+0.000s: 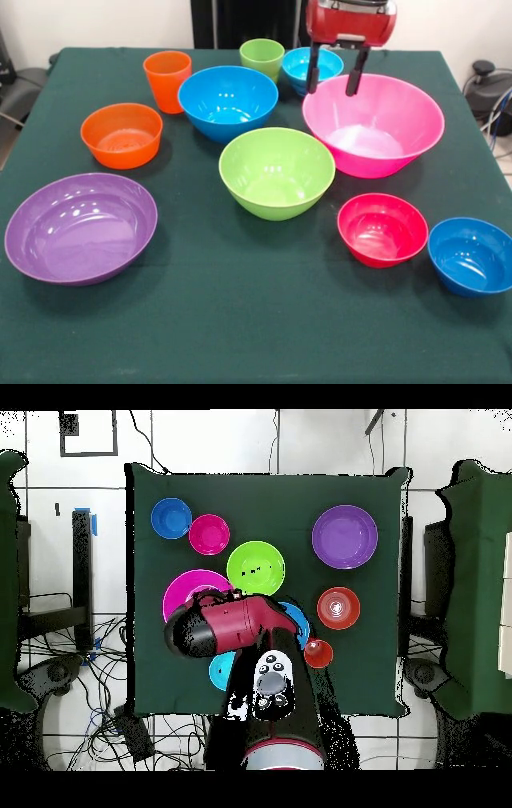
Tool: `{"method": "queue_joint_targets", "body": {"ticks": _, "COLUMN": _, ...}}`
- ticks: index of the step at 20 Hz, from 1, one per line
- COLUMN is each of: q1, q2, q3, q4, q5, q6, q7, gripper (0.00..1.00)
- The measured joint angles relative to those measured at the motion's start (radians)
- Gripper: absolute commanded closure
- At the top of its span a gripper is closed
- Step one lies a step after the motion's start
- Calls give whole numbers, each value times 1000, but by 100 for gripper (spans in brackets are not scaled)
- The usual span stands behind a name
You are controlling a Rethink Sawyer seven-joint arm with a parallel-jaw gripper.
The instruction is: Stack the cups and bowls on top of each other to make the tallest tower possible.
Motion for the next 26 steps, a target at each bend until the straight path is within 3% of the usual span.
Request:
{"method": "queue_joint_targets", "body": {"ticks": 15, "q1": -100, "q2": 98, "q3": 28, "q4": -5, "q5": 0, "q6": -19, "q7": 0, "gripper": 0}}
{"method": "queue_joint_targets", "body": {"ticks": 26, "q1": 28, "q2": 191, "q3": -62, "q4": -67, "q5": -50, "q6": -120, "q7": 0, "gripper": 0}}
